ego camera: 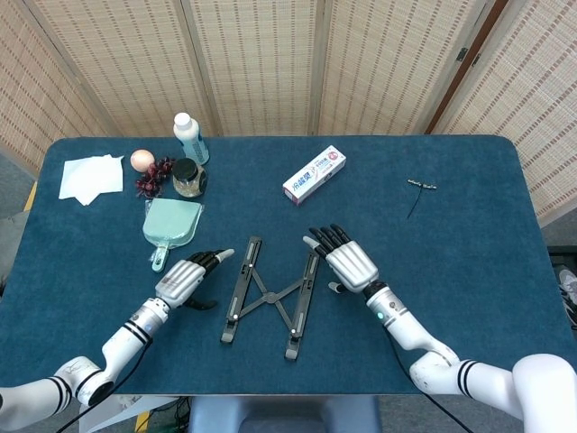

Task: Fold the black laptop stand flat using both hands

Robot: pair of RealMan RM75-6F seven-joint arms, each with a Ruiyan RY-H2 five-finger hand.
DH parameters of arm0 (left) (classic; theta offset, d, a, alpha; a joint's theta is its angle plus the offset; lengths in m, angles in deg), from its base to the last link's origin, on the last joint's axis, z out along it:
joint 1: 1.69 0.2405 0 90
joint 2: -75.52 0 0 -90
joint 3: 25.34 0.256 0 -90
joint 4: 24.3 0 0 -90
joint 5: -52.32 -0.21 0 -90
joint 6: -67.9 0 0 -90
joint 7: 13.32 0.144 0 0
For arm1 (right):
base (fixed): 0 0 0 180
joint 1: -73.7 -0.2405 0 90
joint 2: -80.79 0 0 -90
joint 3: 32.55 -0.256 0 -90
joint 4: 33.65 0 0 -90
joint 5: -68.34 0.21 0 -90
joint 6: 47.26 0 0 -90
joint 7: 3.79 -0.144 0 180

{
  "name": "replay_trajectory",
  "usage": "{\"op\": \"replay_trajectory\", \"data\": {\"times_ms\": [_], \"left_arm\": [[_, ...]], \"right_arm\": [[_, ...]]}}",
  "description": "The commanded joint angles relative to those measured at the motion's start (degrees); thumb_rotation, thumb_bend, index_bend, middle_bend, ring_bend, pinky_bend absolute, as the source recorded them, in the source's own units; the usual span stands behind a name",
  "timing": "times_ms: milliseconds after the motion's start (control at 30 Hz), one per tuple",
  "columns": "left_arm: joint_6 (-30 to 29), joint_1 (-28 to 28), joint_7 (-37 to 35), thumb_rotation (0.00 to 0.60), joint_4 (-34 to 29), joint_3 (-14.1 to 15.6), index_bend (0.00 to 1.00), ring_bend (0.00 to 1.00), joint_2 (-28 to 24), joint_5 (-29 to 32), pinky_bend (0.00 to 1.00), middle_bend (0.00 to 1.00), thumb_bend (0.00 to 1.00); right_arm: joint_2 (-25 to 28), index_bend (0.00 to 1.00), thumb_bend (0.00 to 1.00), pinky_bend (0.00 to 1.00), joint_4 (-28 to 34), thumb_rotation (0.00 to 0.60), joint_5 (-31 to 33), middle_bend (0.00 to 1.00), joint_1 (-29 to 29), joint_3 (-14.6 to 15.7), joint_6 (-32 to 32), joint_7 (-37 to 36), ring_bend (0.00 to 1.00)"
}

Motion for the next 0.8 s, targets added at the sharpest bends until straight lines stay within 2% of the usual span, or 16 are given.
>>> {"op": "replay_trajectory", "data": {"times_ms": [33,267,800], "left_arm": [[0.3,0.0,0.4,0.600,1.3,-0.2,0.00,0.11,1.1,0.3,0.16,0.09,0.20],[1.7,0.0,1.4,0.600,1.5,-0.5,0.00,0.04,2.0,1.6,0.11,0.02,0.20],[2.6,0.1,0.0,0.600,3.7,-1.1,0.00,0.04,4.7,2.4,0.11,0.00,0.20]], "right_arm": [[-0.7,0.00,0.05,0.00,-0.6,0.600,0.6,0.00,-0.3,-0.2,-0.5,-0.3,0.00],[-1.8,0.00,0.05,0.00,-0.2,0.600,2.6,0.00,-0.6,-1.0,-1.2,2.7,0.00],[-3.2,0.00,0.05,0.00,-1.4,0.600,3.8,0.00,-0.5,-0.8,-0.9,4.2,0.00]]}}
